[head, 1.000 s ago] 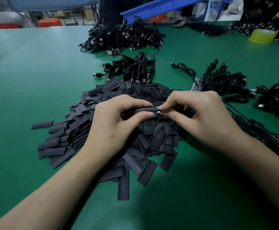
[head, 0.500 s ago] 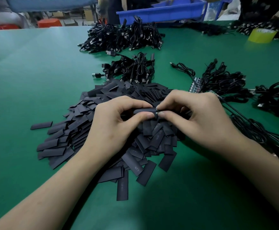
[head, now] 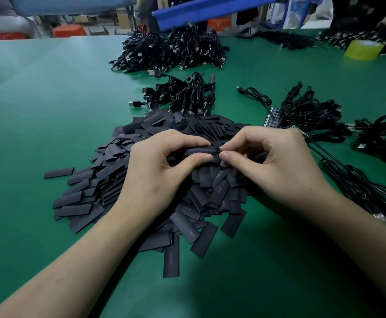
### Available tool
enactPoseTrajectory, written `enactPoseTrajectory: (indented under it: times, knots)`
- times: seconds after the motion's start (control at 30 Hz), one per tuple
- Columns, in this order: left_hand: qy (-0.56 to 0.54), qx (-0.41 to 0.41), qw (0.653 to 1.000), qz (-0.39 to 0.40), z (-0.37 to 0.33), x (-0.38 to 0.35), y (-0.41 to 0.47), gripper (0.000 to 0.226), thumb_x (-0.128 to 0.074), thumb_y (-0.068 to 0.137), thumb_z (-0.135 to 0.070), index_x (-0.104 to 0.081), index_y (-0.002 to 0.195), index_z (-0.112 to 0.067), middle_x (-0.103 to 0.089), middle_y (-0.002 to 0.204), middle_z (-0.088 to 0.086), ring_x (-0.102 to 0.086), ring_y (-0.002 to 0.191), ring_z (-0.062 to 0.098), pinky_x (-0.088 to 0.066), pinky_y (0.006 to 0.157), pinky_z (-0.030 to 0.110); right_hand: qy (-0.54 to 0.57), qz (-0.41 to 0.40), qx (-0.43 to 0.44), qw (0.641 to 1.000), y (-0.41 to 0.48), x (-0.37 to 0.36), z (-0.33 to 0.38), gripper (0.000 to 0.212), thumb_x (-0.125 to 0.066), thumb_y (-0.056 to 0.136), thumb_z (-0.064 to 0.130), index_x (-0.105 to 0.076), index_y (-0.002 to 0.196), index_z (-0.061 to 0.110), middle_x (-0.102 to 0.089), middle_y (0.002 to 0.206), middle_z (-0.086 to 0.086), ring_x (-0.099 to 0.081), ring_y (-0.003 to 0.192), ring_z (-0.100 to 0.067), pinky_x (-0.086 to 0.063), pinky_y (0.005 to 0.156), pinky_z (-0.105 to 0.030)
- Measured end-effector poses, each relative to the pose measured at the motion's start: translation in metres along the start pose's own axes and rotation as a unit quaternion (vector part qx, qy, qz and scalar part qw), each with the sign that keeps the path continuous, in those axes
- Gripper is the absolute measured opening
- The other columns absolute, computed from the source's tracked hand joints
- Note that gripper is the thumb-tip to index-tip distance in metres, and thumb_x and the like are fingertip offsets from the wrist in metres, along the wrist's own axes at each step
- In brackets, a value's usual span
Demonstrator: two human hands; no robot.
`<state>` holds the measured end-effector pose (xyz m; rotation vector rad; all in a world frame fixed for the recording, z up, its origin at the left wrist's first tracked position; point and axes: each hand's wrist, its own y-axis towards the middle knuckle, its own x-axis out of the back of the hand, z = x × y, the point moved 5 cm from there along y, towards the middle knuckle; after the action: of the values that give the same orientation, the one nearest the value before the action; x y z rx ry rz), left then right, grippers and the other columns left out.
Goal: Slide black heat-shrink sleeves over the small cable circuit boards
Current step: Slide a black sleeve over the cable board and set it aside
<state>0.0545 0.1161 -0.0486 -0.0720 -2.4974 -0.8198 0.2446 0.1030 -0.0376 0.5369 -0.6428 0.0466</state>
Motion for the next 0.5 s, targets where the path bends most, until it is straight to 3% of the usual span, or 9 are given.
enactPoseTrajectory:
  times: [0.5]
  knots:
    - [0.013,-0.039,0.999,-0.008,-0.0057,0.0004,-0.0005,0.019,-0.079,0.087,-0.023,-0.078,0.105,-0.019,-0.073,0.099,-0.01,-0.069,0.096,0.007,-0.049,0.085,0.016,0.017,0.0,0.007,1.0,0.0001,0.0002,0.0025,0.006,-0.079,0.087,0.013,-0.077,0.085,0.018,-0.074,0.071,0.009,-0.07,0.066,-0.011,-0.057,0.065,-0.035]
